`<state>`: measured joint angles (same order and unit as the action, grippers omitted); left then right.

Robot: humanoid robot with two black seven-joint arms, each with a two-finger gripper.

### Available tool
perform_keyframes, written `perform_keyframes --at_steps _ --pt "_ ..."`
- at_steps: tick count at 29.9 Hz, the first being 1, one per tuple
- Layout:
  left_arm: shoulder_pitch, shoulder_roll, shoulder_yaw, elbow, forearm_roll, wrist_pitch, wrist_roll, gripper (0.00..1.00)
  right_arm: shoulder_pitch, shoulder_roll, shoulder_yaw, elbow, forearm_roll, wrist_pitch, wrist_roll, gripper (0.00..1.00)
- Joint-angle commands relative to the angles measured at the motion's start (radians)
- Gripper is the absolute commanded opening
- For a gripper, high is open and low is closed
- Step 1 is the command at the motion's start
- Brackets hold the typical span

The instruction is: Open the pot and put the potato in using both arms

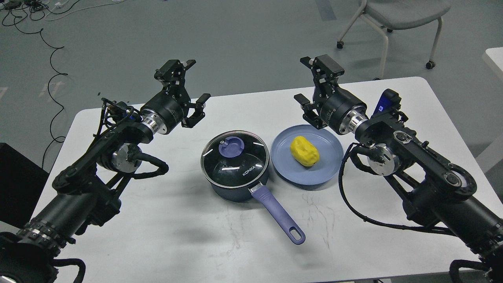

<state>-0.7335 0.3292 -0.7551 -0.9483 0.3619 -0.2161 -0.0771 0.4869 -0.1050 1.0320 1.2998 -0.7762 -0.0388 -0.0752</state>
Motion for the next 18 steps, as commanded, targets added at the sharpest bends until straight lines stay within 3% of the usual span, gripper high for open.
perform_keyframes --at_steps 1,18 --pt "-0.001 0.011 -0.006 -0.001 0.0 0.0 -0.003 0.98 -0.005 0.001 -0.004 0.012 0.0 0.0 0.0 1.0" --pt "-0.001 0.019 0.002 -0.001 0.0 -0.002 -0.001 0.98 -0.007 0.028 0.002 0.018 -0.001 0.0 0.002 1.0"
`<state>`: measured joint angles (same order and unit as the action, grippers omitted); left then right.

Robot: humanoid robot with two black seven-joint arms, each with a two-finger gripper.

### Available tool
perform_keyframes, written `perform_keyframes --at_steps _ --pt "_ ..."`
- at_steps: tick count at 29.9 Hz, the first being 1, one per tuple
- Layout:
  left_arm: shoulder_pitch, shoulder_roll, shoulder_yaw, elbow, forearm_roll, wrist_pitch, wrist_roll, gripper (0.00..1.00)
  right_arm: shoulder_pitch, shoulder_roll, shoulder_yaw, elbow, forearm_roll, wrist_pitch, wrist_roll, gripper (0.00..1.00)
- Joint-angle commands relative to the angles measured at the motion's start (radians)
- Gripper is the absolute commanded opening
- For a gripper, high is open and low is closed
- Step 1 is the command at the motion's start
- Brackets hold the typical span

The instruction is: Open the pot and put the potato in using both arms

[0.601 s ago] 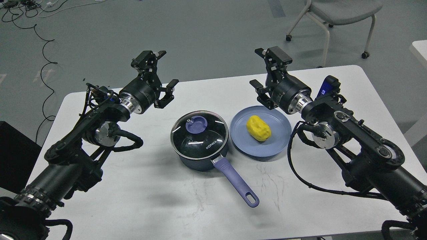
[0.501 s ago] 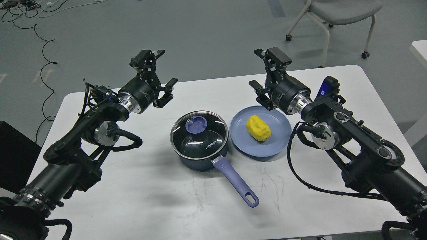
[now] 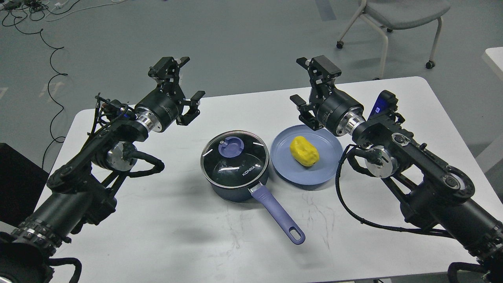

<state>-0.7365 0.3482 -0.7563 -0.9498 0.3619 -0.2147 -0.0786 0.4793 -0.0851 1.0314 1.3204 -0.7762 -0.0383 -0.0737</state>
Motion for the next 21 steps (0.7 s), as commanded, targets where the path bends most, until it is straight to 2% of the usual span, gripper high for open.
perform_keyframes --at_steps 1,21 --pt "0.003 0.0 0.003 0.0 0.0 -0.003 0.0 0.98 0.001 0.014 0.006 -0.003 0.0 0.0 0.0 1.0" --pt "0.095 0.037 -0.048 -0.058 -0.043 -0.08 -0.001 0.98 0.022 -0.007 0.068 -0.013 0.0 0.003 -0.009 1.0"
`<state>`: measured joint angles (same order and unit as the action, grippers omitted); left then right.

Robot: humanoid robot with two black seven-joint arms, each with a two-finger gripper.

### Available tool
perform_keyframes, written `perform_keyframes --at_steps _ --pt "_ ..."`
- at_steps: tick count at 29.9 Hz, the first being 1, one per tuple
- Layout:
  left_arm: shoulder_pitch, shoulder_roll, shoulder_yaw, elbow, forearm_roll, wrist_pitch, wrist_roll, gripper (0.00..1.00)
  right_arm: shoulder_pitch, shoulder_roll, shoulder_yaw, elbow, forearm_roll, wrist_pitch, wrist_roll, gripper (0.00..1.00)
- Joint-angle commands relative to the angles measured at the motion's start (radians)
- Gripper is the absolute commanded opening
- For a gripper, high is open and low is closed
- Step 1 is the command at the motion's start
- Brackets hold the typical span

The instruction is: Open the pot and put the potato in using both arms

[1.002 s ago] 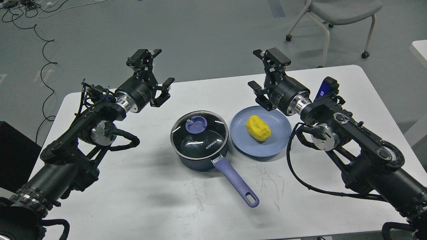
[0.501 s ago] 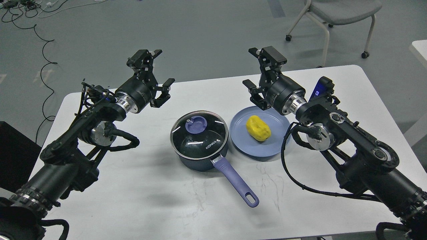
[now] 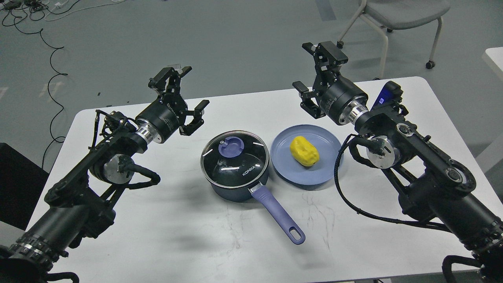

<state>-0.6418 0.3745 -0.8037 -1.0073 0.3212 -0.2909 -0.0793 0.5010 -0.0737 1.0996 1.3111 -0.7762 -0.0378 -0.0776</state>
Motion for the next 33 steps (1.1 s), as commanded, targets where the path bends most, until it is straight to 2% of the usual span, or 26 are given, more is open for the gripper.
perform_keyframes --at_steps 1,8,12,21,26,29,32,33 --pt "0.001 0.014 0.0 -0.001 -0.001 -0.005 -0.001 0.98 -0.001 -0.026 0.0 -0.003 0.0 0.006 -0.008 1.0" --pt "0.002 0.026 0.0 0.003 -0.001 -0.017 -0.007 0.98 -0.001 -0.075 0.025 -0.006 0.0 0.16 -0.016 1.0" --pt "0.004 0.035 0.001 0.012 -0.001 -0.045 -0.008 0.98 0.001 -0.08 0.026 -0.006 0.0 0.165 -0.031 1.0" --pt "0.005 0.035 0.001 0.012 -0.002 -0.05 -0.01 0.98 -0.001 -0.08 0.028 -0.012 -0.002 0.162 -0.031 1.0" --pt "0.013 0.038 0.003 0.012 0.004 -0.063 -0.034 0.98 -0.001 -0.081 0.029 -0.018 -0.002 0.162 -0.033 1.0" --pt "0.007 0.038 0.026 0.016 0.048 -0.053 -0.076 0.98 -0.001 -0.081 0.037 -0.018 -0.002 0.161 -0.033 1.0" --pt "0.001 0.041 0.063 0.016 0.22 -0.044 -0.154 0.98 -0.001 -0.083 0.037 -0.018 -0.005 0.157 -0.033 1.0" --pt "-0.002 0.046 0.063 0.013 0.336 -0.024 -0.209 0.98 -0.001 -0.09 0.039 -0.018 -0.003 0.156 -0.033 1.0"
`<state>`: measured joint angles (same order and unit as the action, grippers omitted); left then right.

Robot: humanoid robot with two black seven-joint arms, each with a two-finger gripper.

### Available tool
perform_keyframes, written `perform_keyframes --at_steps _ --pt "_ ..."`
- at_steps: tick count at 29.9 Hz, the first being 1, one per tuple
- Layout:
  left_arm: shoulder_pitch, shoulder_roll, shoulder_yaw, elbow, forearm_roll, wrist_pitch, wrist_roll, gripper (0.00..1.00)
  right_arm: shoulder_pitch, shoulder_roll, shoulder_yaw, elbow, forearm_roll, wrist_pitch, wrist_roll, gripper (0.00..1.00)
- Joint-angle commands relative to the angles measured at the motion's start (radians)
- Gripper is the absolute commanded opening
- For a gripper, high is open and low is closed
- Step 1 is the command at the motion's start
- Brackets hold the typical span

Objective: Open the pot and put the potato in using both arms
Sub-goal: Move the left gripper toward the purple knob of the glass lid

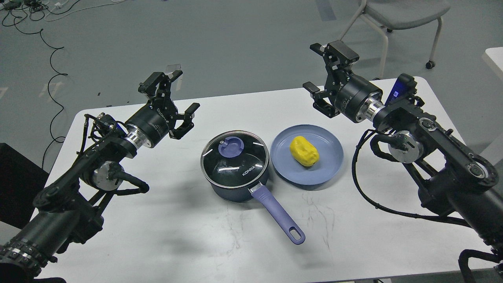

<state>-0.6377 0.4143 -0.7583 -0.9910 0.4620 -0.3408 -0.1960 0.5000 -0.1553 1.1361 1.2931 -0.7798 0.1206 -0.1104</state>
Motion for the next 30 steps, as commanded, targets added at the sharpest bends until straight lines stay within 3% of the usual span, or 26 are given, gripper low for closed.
perform_keyframes --at_steps 1,4,6,11,14,16,17,21,30 --pt "-0.008 0.018 0.016 -0.012 0.301 0.075 -0.153 0.98 -0.001 -0.019 0.008 0.0 0.0 -0.003 0.0 1.0" --pt "-0.042 0.058 0.031 -0.034 0.427 0.176 -0.252 0.98 -0.012 -0.035 0.031 -0.009 0.0 -0.003 0.0 1.0" --pt "-0.049 0.082 0.036 -0.049 0.438 0.177 -0.266 0.98 -0.018 -0.039 0.036 -0.018 0.002 -0.003 0.0 1.0" --pt "-0.076 0.187 0.054 -0.164 0.474 0.177 -0.272 0.98 -0.052 -0.038 0.063 -0.029 0.004 -0.003 0.0 1.0" --pt "-0.079 0.239 0.125 -0.241 0.677 0.19 -0.293 0.98 -0.06 -0.035 0.063 -0.038 0.004 -0.003 0.0 1.0" --pt "-0.07 0.244 0.151 -0.282 0.949 0.296 -0.293 0.98 -0.06 -0.035 0.065 -0.041 0.004 -0.006 0.0 1.0" --pt "-0.069 0.244 0.151 -0.282 0.951 0.296 -0.293 0.98 -0.06 -0.035 0.065 -0.041 0.004 -0.006 0.0 1.0" --pt "-0.077 0.238 0.264 -0.291 1.2 0.477 -0.293 0.98 -0.077 -0.035 0.083 -0.043 0.004 -0.007 0.0 1.0" --pt "-0.125 0.198 0.369 -0.296 1.486 0.536 -0.293 0.98 -0.084 -0.033 0.091 -0.051 0.004 -0.01 0.0 1.0"
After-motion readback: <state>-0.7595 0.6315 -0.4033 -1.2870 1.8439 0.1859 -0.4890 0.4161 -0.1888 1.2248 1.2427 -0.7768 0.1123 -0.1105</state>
